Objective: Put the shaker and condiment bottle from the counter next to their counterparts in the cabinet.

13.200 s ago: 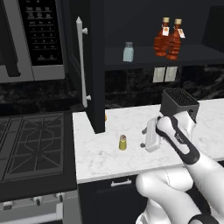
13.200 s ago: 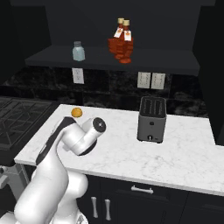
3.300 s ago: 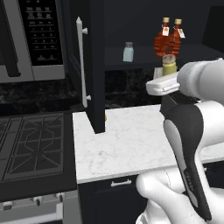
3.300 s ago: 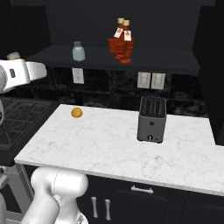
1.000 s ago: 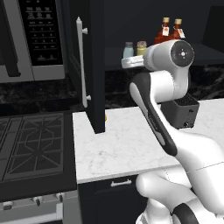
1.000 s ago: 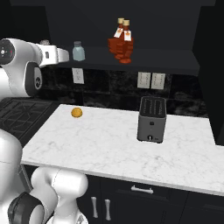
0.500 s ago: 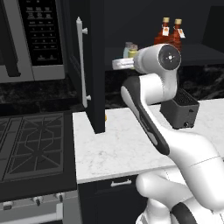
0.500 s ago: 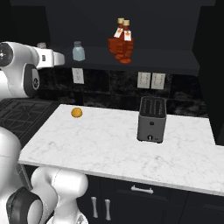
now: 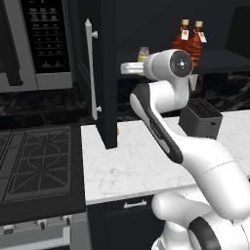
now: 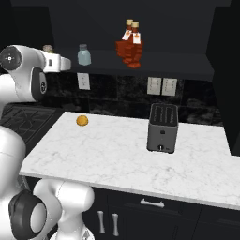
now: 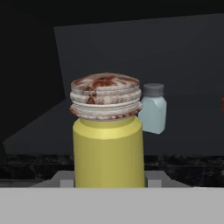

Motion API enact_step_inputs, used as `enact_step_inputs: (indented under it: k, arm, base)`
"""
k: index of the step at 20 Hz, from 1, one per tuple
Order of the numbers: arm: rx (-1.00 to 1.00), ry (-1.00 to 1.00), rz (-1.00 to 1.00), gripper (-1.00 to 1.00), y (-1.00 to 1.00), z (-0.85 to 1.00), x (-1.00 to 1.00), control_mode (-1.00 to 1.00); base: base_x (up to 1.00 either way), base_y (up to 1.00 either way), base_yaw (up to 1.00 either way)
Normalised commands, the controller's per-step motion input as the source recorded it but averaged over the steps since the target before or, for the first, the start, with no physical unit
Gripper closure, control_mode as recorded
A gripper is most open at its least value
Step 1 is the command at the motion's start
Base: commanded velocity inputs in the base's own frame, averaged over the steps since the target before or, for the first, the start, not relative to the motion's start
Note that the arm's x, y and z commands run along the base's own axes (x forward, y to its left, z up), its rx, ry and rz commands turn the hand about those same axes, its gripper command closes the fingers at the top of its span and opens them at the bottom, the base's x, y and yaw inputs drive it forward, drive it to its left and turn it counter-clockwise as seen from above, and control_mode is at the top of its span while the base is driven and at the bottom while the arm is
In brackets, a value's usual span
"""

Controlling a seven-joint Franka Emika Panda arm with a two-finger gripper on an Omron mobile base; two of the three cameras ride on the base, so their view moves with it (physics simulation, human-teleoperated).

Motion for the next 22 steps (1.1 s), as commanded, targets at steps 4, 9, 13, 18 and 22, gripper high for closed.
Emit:
enact_step_inputs:
  k: [4, 9, 13, 18, 22]
  arm:
    - [0.0, 0.0, 0.0, 1.0, 0.09, -0.15, 0.27, -1.0]
    - [-0.01, 0.0, -0.01, 1.0, 0.1, -0.11, 0.19, -1.0]
    - [0.0, 0.0, -0.06, 1.0, 0.0, -0.04, 0.15, -1.0]
    - [0.0, 0.0, -0.09, 1.0, 0.0, -0.01, 0.12, -1.0]
    - [0.0, 0.0, -0.09, 1.0, 0.0, -0.01, 0.14, -1.0]
  base:
    - [0.0, 0.0, 0.0]
    - [0.0, 0.0, 0.0]
    - [0.0, 0.0, 0.0]
    - [0.0, 0.0, 0.0]
    - [0.0, 0.0, 0.0]
